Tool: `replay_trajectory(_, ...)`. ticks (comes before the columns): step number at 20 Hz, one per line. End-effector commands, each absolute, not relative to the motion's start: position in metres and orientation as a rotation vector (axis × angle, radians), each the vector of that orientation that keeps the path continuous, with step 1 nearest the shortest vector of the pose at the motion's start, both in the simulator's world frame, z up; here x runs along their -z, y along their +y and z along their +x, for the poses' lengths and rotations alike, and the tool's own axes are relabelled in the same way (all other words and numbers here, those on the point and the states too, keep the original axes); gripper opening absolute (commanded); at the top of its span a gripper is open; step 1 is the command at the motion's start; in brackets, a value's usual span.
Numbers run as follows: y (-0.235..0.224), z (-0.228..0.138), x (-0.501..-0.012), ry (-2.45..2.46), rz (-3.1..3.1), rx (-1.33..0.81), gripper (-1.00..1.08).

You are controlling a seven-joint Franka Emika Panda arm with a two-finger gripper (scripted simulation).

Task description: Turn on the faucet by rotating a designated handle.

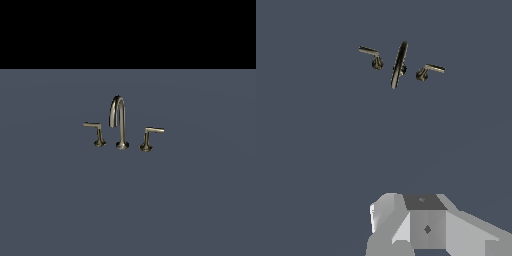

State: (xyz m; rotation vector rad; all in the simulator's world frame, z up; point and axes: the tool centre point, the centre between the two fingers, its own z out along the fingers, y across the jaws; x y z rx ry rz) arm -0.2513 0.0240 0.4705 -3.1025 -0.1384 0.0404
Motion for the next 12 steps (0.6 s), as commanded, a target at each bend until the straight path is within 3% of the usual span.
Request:
replay_trajectory(1, 0.024, -0.251, -0.47, -0.137, -3.102, -0.041, -1.0)
replay_trajectory(12, 0.025, -0.221, -0.459, 0.02, -3.045, -0.058, -1.0)
